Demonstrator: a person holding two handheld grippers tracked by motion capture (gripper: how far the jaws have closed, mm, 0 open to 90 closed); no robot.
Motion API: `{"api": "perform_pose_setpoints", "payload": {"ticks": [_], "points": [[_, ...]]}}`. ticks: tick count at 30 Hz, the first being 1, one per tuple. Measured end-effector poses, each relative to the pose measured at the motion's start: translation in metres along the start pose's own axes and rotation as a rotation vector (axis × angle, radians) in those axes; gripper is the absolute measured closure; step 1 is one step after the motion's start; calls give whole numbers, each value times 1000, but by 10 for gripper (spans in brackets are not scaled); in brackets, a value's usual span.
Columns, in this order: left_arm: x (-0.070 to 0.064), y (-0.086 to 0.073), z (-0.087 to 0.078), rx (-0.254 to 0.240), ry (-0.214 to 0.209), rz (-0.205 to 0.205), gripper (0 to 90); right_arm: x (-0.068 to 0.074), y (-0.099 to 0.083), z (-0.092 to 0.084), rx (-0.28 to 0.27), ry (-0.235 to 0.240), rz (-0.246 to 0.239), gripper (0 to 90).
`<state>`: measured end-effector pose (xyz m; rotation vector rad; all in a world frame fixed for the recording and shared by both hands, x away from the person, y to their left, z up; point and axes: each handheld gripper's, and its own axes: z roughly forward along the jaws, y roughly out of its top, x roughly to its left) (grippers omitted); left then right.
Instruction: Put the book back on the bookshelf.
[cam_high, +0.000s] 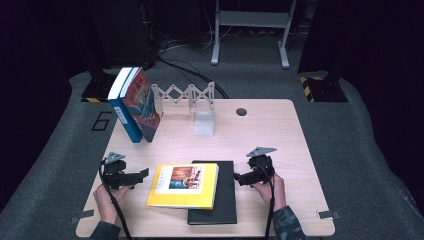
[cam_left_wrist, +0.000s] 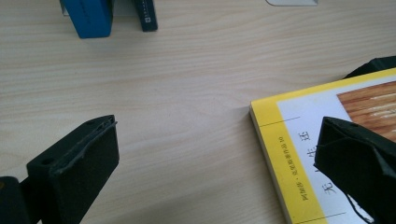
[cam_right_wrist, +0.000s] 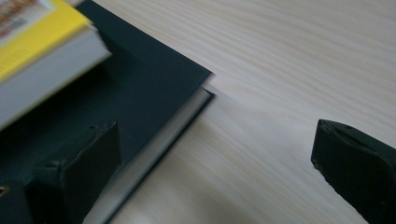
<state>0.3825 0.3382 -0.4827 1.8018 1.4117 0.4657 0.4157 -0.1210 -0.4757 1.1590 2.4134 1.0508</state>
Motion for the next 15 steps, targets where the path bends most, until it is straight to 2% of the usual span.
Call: {"api": "perform_pose_setpoints", "payload": {"ticks": [1, 3, 4, 5, 6, 7, 8, 9, 10, 12, 14, 15], "points": [[1, -1, 0, 12, -1, 1, 0, 0, 0, 0, 0, 0, 0, 12], [1, -4, 2, 12, 3, -6, 0, 13, 11, -1, 9, 15, -35, 15], [1, -5, 2, 23, 5, -7, 0, 25, 22, -1, -8, 26, -64, 15], [1, -5, 2, 23, 5, -7, 0, 25, 22, -1, -8, 26, -64, 15], [1, -6, 4, 14, 11, -10, 0, 31, 28, -1, -10, 32, -81, 15], [2, -7, 3, 32, 9, -6, 0, 35, 34, -1, -19, 49, -88, 16], [1, -8, 5, 17, 20, -9, 0, 40, 39, -1, -26, 61, -98, 18], [2, -8, 4, 38, 13, -6, 0, 45, 44, 0, -35, 67, -100, 19], [2, -10, 6, 27, 17, -8, 0, 50, 48, 2, -35, 75, -117, 19], [2, -11, 7, 37, 21, -11, 0, 63, 57, 13, -25, 96, -156, 22], [3, -11, 7, 50, 18, -11, 0, 67, 59, 17, -6, 99, -157, 23], [3, -12, 8, 51, 18, -12, 0, 73, 60, 27, 25, 108, -182, 42]]}}
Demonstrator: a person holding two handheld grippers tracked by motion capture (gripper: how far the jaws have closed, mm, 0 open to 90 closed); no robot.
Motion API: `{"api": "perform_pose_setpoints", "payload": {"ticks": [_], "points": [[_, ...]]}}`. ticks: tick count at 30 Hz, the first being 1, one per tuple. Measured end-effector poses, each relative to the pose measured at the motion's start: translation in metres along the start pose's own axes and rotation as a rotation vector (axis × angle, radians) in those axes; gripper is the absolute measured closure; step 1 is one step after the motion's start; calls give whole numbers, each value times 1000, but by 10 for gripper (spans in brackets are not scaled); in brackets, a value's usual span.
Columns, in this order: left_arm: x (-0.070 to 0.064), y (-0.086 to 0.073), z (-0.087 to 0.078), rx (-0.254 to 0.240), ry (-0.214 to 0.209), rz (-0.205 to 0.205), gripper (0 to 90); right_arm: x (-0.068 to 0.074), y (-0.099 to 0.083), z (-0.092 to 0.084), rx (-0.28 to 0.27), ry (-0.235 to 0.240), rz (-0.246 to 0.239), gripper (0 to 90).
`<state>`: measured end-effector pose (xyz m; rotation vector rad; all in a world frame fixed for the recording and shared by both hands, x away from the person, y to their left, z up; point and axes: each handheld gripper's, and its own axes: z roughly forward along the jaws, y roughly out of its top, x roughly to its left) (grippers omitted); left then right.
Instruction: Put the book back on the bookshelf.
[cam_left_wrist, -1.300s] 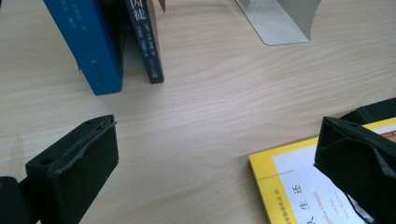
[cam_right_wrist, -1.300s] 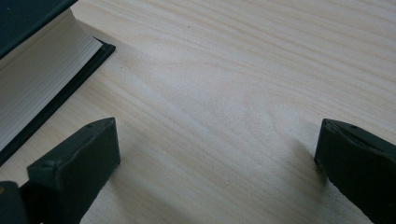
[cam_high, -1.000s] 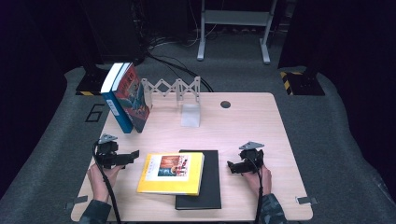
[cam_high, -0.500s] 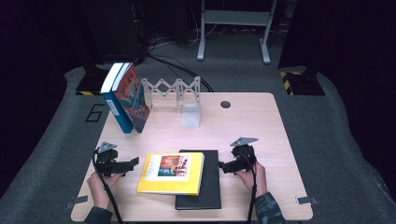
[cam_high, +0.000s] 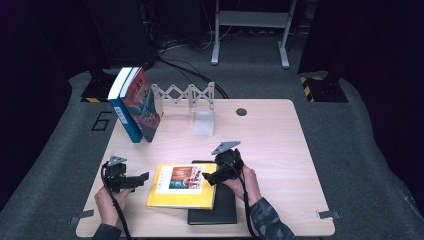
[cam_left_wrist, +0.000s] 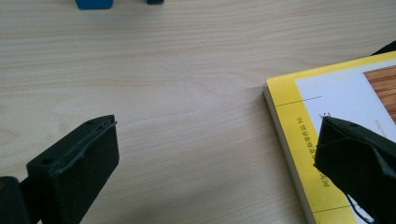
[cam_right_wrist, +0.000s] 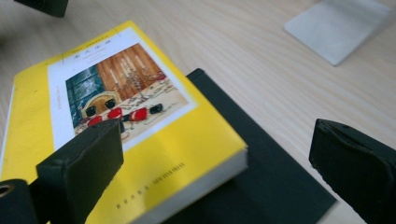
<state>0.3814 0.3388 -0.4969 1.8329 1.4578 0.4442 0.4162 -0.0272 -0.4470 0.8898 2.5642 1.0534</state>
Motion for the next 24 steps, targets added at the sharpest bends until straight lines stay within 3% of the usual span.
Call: {"api": "perform_pose_setpoints", "payload": {"ticks": [4, 6, 10, 18, 23, 24], "points": [[-1, -1, 2, -2, 2, 1, 0, 4, -2, 15, 60, -3, 7, 45], [-1, -2, 4, -7, 9, 4, 0, 3, -5, 18, 54, 20, 28, 43], [0, -3, 6, 11, 12, -5, 0, 4, -10, 22, 80, -27, 18, 32], [1, -3, 9, 47, 23, 3, 0, 2, -16, 22, 54, -12, 63, 30], [-2, -6, 13, 38, 12, -13, 0, 1, -16, 21, 56, -12, 38, 30], [-2, -6, 13, 53, 19, 0, 0, 1, -17, 21, 60, -10, 49, 30]]}}
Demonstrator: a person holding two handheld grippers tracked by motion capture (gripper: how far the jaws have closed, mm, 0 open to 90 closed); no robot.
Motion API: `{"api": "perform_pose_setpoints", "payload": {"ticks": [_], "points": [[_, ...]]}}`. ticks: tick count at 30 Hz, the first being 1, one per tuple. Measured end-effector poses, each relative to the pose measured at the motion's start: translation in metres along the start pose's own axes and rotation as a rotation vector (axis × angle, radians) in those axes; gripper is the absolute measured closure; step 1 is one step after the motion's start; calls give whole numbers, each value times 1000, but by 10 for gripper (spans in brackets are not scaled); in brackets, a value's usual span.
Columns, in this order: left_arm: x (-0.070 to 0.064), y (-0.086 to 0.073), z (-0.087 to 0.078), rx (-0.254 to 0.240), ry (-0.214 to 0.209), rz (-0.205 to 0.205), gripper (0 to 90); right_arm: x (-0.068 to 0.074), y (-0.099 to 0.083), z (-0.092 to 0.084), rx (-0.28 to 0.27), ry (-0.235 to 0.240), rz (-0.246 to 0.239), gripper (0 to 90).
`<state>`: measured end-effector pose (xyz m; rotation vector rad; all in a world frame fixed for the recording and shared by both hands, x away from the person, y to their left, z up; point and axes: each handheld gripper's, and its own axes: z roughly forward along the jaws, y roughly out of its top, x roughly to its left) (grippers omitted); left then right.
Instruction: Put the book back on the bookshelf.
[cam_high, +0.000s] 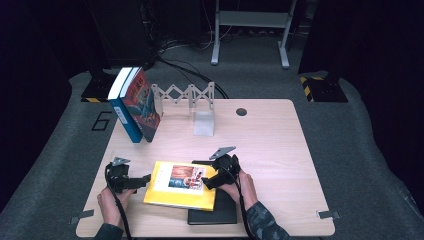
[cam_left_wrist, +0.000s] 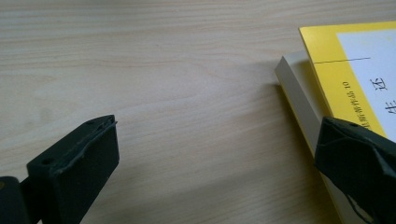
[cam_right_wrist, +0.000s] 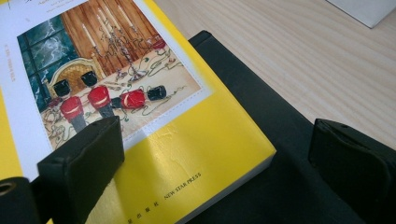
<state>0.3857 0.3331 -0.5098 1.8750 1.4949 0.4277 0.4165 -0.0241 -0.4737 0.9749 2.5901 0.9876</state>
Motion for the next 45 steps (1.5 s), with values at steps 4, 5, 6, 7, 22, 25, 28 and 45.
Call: {"api": "perform_pose_setpoints", "payload": {"ticks": [4, 5, 6, 7, 22, 25, 28, 45], "points": [[-1, -1, 2, -8, -12, -10, 1, -2, -2, -2, -1, -1, -3, 30], [-1, 0, 2, -1, -13, -4, 1, -2, -2, -2, -3, -8, 13, 30], [-3, 0, 4, -4, -11, -6, 2, -3, -3, -2, -4, -3, 14, 30], [-4, 1, 5, -3, -8, 0, 2, -4, -3, -4, 8, 0, -1, 27], [-24, 29, 30, 10, -40, 33, 7, -15, -20, -18, 9, -11, 41, 26], [-30, 36, 37, 10, -52, 29, 12, -20, -27, -22, 5, 2, 44, 26], [-35, 39, 42, 24, -64, 48, 9, -24, -33, -27, 5, 12, 76, 26], [-24, 7, 11, -35, -52, -7, 0, -27, -35, -28, -3, 14, 46, 33]]}}
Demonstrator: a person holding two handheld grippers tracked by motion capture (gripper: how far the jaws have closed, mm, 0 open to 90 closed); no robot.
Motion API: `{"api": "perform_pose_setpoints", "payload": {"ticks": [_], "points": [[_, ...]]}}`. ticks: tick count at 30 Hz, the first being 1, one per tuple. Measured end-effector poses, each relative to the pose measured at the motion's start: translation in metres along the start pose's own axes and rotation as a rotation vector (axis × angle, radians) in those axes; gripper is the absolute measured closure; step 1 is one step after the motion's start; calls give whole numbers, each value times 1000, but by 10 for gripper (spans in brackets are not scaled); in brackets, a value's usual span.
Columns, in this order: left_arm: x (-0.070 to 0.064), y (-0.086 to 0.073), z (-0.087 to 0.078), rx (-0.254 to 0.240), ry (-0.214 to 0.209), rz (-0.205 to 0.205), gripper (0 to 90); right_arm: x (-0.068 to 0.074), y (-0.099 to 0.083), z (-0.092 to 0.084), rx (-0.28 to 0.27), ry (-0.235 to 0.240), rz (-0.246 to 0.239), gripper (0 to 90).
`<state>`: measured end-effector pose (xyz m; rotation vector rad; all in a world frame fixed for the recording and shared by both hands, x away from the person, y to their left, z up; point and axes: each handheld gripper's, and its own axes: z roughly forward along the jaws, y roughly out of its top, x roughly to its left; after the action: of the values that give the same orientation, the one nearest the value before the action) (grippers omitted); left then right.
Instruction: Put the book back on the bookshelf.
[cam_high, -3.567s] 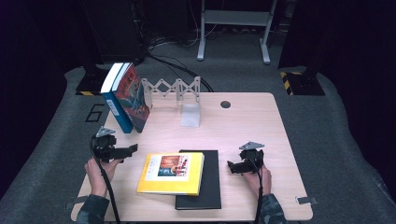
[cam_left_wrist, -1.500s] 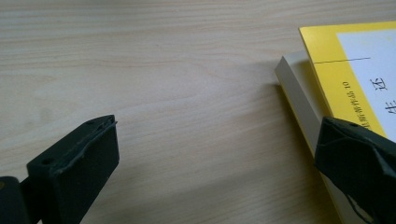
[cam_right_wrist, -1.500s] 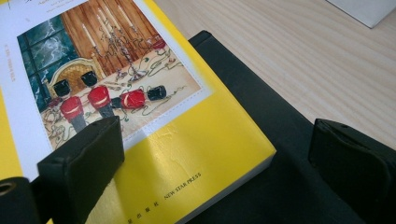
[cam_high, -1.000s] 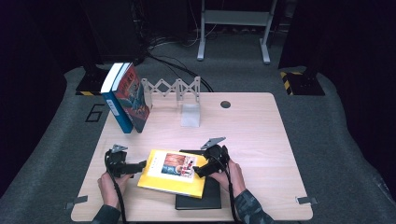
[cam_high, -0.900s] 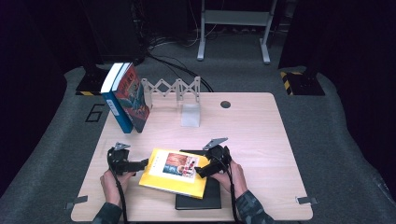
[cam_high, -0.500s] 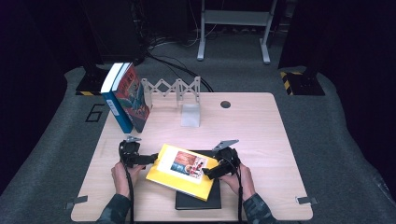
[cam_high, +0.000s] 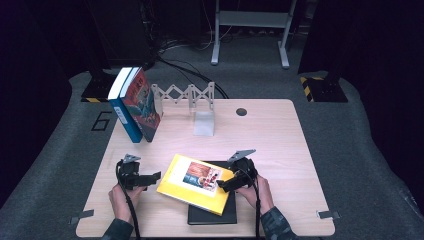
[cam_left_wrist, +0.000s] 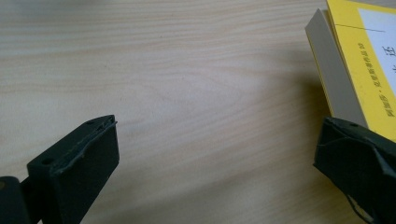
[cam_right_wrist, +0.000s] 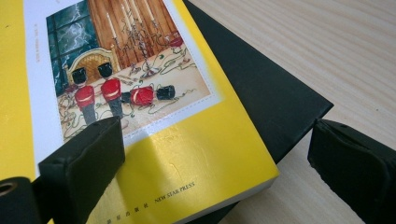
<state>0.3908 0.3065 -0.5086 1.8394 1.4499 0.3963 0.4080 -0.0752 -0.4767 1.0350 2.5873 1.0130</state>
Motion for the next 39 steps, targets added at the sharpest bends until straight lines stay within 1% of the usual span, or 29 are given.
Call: {"api": "perform_pose_setpoints", "payload": {"ticks": [1, 2, 3, 4, 6, 8, 9, 10, 11, 12, 14, 17, 19, 20, 21, 23, 25, 26, 28, 30, 31, 32, 33, 34, 35, 36, 37, 38, 39], "points": [[-1, -3, -2, -9, 1, -5, 0, 2, 0, 0, -6, -1, 21, 34], [0, -5, -4, -3, -4, -5, 0, 2, 0, 0, 0, -2, 10, 36], [-1, -8, -6, -12, -6, -9, 0, 2, 0, -1, 1, 0, 5, 38], [-1, -10, -8, -14, -3, -8, 0, 2, 0, -1, -2, -9, 8, 40], [-2, -15, -12, -29, -4, -17, 0, 2, 0, -1, -4, -5, 14, 44], [-3, -19, -16, -25, -14, -16, 0, 1, 0, -1, -7, -1, 1, 48], [-3, -21, -18, -19, -18, -13, 0, 1, -1, -1, -8, 1, 7, 48], [-5, -24, -20, -36, -23, -22, 0, 1, -1, -1, -14, -1, 6, 48], [-5, -26, -22, -29, -27, -18, 0, 1, -2, 0, -25, 3, 11, 48], [-6, -28, -23, -38, -29, -21, 0, 1, -2, -1, -14, 4, 9, 48], [-8, -31, -26, -44, -23, -16, 0, 2, -1, -1, -14, 0, 11, 48], [-8, -36, -30, -58, -25, -26, 0, 1, -1, -1, -13, -1, 9, 48], [-8, -39, -33, -58, -30, -27, 0, 1, -1, -1, -10, 2, 10, 48], [-8, -40, -35, -44, -37, -24, 0, 2, -1, -1, -12, -5, 10, 48], [-9, -41, -36, -51, -34, -21, 0, 1, -1, -1, -10, -3, 9, 48], [-10, -43, -38, -51, -35, -18, 0, 3, -1, -1, -10, -8, 13, 49], [-11, -45, -39, -54, -44, -26, 0, 3, -1, -1, -10, -12, 14, 50], [-11, -46, -38, -65, -43, -27, 0, 4, -1, -1, -11, -14, 18, 51], [-13, -48, -39, -68, -53, -32, 0, 4, -1, -1, -10, -13, 14, 51], [-16, -50, -40, -50, -68, -24, 0, 3, -1, -1, -9, -12, 11, 51], [-19, -52, -39, -59, -67, -14, 0, 4, 0, -1, -9, -13, 16, 51], [-20, -52, -39, -46, -72, -9, 0, 4, 0, -1, -9, -13, 16, 51], [-21, -52, -37, -50, -79, -11, 0, 4, 0, -1, -10, -11, 15, 53], [-20, -52, -37, -35, -93, -7, 0, 4, 0, -2, -9, -13, 13, 61], [-20, -51, -35, -54, -100, -17, 0, 4, 0, -2, -5, -9, -1, 73], [-19, -50, -34, -66, -99, -25, 0, 6, -1, -3, -13, -1, 18, 106], [-18, -48, -34, -62, -97, -21, 0, 6, -1, -3, -13, -1, 18, 106], [-18, -46, -34, -48, -97, -18, 0, 4, -1, -3, -13, 8, -4, 117], [-18, -45, -33, -45, -95, -16, 0, 3, -1, -4, -14, 23, -10, 132]]}}
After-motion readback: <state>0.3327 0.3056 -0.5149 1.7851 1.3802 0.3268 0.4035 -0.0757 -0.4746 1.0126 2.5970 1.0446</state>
